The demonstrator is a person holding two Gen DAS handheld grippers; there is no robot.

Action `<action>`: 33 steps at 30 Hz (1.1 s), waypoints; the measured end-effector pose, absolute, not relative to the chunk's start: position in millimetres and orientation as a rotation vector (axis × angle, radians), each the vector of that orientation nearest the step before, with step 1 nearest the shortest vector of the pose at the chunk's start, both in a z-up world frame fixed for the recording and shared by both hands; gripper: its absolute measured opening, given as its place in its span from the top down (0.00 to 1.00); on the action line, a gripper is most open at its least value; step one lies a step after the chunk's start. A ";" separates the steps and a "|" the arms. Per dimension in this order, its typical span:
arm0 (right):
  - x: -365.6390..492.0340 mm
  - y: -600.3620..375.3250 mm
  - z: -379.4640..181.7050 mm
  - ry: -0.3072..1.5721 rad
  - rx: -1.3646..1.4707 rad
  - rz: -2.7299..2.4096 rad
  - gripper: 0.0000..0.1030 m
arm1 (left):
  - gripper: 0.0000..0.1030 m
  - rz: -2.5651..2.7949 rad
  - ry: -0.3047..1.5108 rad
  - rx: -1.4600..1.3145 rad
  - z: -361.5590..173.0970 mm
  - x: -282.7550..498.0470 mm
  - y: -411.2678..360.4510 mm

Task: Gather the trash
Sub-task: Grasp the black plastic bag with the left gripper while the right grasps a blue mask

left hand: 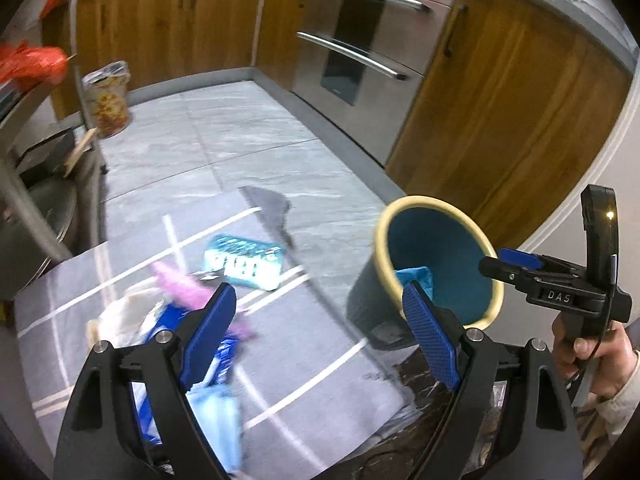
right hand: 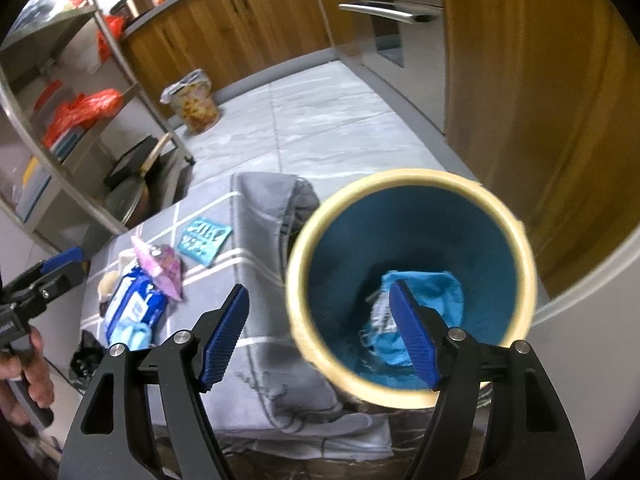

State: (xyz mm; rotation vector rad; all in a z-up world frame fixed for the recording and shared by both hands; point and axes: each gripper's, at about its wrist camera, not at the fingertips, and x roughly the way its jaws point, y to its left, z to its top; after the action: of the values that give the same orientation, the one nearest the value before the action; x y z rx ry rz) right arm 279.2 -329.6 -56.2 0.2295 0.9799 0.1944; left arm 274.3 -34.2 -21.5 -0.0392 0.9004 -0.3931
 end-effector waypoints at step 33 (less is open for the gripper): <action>250.5 -81.1 -131.8 1.249 0.093 0.602 0.27 | 0.19 -0.326 1.199 -0.039 -105.1 156.4 114.6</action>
State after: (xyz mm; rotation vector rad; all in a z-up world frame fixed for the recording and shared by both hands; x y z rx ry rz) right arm 250.5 -81.1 -131.8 0.0929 1.2493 0.6016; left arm 156.4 114.6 -105.1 -0.0395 1.1987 -0.3255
